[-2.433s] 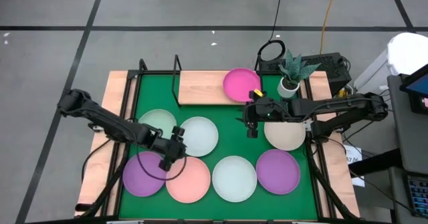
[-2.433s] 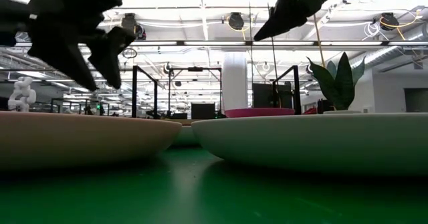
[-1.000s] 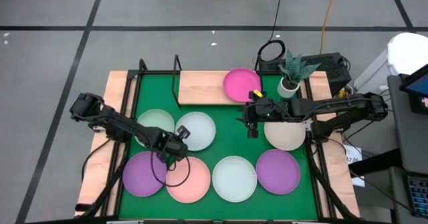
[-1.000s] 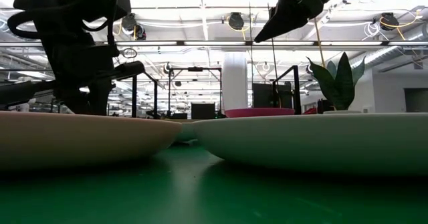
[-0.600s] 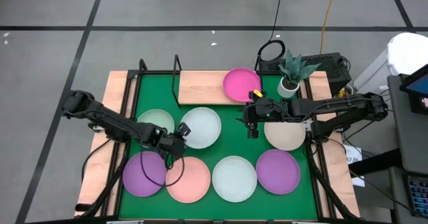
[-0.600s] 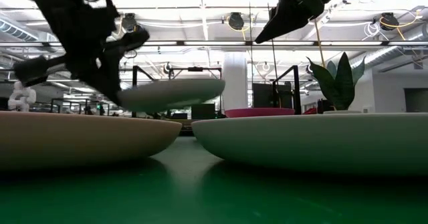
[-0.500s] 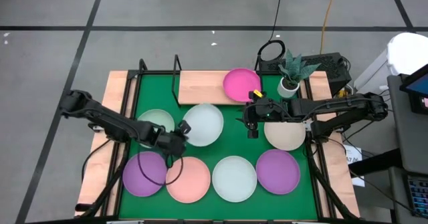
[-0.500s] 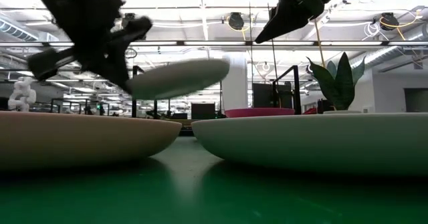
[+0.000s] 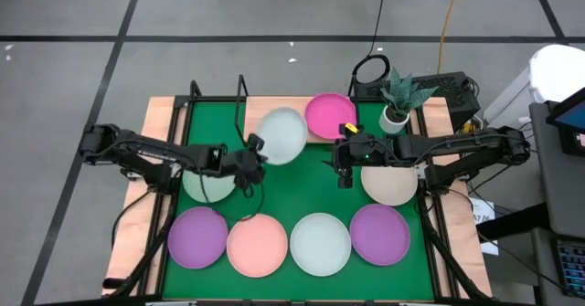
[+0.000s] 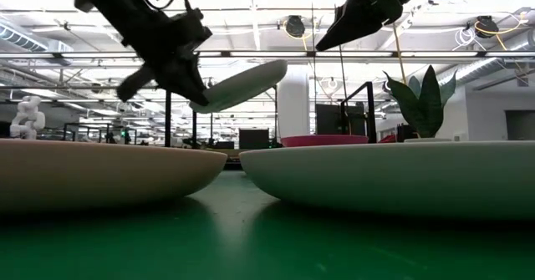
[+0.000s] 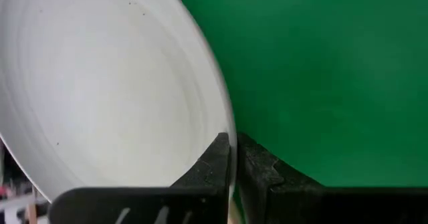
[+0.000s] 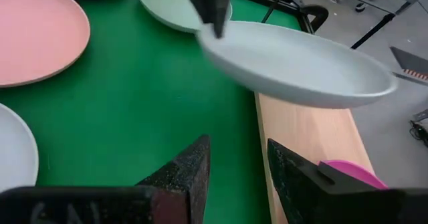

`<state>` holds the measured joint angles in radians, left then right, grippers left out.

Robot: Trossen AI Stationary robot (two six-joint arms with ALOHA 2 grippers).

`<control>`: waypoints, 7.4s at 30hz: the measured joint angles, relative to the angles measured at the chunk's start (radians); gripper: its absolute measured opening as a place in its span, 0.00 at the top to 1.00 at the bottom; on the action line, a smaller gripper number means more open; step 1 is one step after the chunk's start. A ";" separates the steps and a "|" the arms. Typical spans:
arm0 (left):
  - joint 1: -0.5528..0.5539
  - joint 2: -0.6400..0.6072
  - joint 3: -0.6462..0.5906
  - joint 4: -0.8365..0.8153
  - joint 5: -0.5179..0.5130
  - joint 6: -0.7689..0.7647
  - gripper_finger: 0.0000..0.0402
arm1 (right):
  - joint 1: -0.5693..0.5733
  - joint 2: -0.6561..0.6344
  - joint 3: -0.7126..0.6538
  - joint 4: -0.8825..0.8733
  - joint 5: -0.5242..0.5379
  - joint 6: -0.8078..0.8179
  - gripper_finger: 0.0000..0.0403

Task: Place and stack plates onto a shelf
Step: Put the top gray plate on the shelf, then stack the light brown plate on top of the pink plate on the shelf

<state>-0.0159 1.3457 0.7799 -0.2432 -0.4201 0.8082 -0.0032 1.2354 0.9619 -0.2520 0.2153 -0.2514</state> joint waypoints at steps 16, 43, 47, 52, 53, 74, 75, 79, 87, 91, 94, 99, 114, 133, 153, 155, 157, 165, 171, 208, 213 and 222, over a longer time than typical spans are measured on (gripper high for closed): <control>0.181 0.014 0.000 0.195 0.090 -0.172 0.96 | -0.002 -0.006 0.000 -0.008 0.254 -0.026 0.68; 0.262 0.185 0.000 0.221 0.078 -0.250 0.96 | -0.002 -0.017 0.000 0.057 0.256 -0.081 0.68; 0.262 0.220 -0.001 0.200 0.077 -0.232 0.96 | -0.002 -0.017 0.000 0.053 0.253 -0.077 0.68; 0.261 0.264 0.001 0.207 0.029 -0.206 0.96 | -0.002 -0.017 0.000 0.053 0.253 -0.064 0.68; 0.261 0.270 0.001 0.206 0.014 -0.202 0.96 | -0.002 -0.017 0.000 0.052 0.252 -0.064 0.68; 0.262 0.270 0.000 0.235 -0.023 -0.212 0.83 | -0.002 -0.017 0.000 0.052 0.252 -0.064 0.68; 0.262 0.270 0.000 0.235 -0.023 -0.213 0.81 | -0.001 -0.017 0.000 0.052 0.252 -0.064 0.68; 0.263 0.271 -0.001 0.235 -0.024 -0.222 0.79 | -0.002 -0.017 0.000 0.052 0.252 -0.064 0.68; 0.263 0.271 -0.001 0.245 -0.075 -0.252 0.78 | -0.001 -0.017 0.000 0.052 0.251 -0.056 0.68; 0.263 0.271 -0.001 0.249 -0.079 -0.265 0.78 | -0.001 -0.017 0.000 0.052 0.251 -0.056 0.68; 0.263 0.271 -0.001 0.249 -0.079 -0.272 0.78 | -0.001 -0.017 0.000 0.052 0.251 -0.056 0.68; 0.257 0.271 -0.001 0.248 -0.083 -0.278 0.78 | -0.001 -0.017 0.000 0.051 0.251 -0.056 0.68; 0.244 0.270 -0.001 0.246 -0.090 -0.287 0.63 | -0.001 -0.017 0.000 0.048 0.251 -0.056 0.68; 0.078 -0.215 0.026 0.084 -0.079 -0.447 0.48 | 0.008 -0.016 0.000 0.015 0.250 0.039 0.68; -0.013 -0.509 0.026 -0.019 -0.078 -0.556 0.48 | 0.080 -0.016 0.000 -0.028 0.256 0.171 0.68; -0.013 -0.509 0.026 -0.026 -0.078 -0.556 0.48 | 0.093 -0.016 0.003 -0.051 0.254 0.193 0.68; -0.013 -0.509 0.026 -0.037 -0.078 -0.557 0.48 | 0.107 -0.016 0.022 -0.124 0.252 0.245 0.68; -0.013 -0.509 0.026 -0.099 -0.063 -0.577 0.48 | 0.174 -0.017 0.120 -0.454 0.252 0.620 0.68; -0.013 -0.509 0.026 -0.148 -0.006 -0.630 0.48 | 0.213 -0.002 0.120 -0.636 0.206 0.873 0.68; -0.013 -0.508 0.025 -0.039 0.074 -0.567 0.48 | 0.079 0.130 -0.248 -0.542 -0.166 1.267 0.69; -0.013 -0.508 0.025 -0.039 0.074 -0.558 0.48 | 0.075 0.130 -0.248 -0.545 -0.242 1.252 0.85; -0.013 -0.508 0.025 -0.043 0.074 -0.562 0.48 | 0.112 0.131 -0.203 -0.565 -0.357 1.253 0.98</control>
<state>-0.0284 0.8375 0.8051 -0.2866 -0.3458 0.2461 0.1084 1.3663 0.7593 -0.8171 -0.1413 1.0014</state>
